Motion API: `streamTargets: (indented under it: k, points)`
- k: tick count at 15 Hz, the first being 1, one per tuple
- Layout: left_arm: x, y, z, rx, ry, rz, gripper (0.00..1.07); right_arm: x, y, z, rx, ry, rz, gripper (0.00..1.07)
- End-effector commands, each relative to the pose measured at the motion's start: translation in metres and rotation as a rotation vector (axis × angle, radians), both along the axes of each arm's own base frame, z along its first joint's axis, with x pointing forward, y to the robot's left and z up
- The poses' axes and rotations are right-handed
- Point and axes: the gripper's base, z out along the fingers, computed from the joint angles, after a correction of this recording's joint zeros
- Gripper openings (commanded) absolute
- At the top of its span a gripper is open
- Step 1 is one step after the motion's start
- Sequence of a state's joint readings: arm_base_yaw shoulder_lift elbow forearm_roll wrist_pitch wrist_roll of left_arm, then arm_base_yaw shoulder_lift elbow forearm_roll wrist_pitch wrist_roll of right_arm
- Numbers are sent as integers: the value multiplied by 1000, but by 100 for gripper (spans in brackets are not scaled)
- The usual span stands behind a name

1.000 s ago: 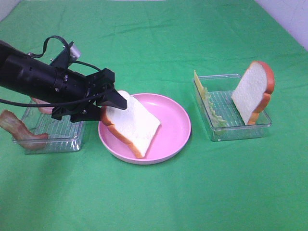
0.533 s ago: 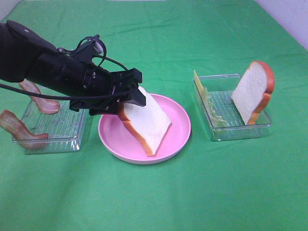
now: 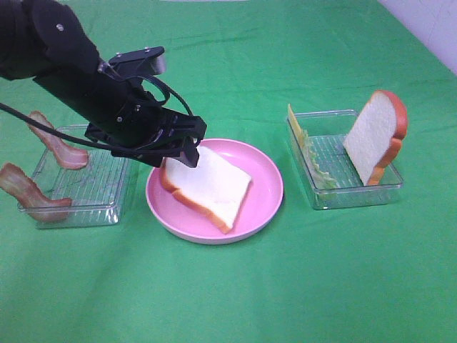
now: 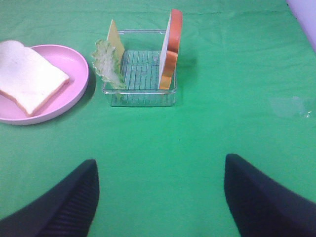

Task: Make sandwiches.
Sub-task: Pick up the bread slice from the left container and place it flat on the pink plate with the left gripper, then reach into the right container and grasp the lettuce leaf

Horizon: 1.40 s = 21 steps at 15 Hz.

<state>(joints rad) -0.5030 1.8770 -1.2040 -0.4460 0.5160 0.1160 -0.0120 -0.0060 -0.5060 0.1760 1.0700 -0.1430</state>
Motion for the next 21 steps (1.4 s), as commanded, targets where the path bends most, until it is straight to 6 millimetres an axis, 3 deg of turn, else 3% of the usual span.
streamTargets:
  k: [1,3,6,9,14,15,16,17,21]
  points:
    - [0,-5,18,153,-16,16,69,-2,0,0,-3,-20,-8,68]
    - [4,3,42,282,20,126,85,-2,0,0,-3,-20,-8,68]
    - [6,14,75,456,72,124,85,-2,0,0,-3,-20,-8,68]
    - [5,18,98,521,102,88,85,-2,0,0,-3,-20,-8,68]
    - [7,50,127,442,86,88,85,-1,0,0,-3,-19,-8,68]
    - [2,60,141,395,73,96,84,-1,0,0,-3,-19,-8,68]
    - [-13,83,168,341,25,139,78,-1,0,0,-3,-19,-8,68]
    - [-25,97,181,325,-4,173,75,-1,0,0,-3,-19,-8,68]
    - [-83,132,207,317,-86,227,72,-1,0,0,-3,-19,-8,68]
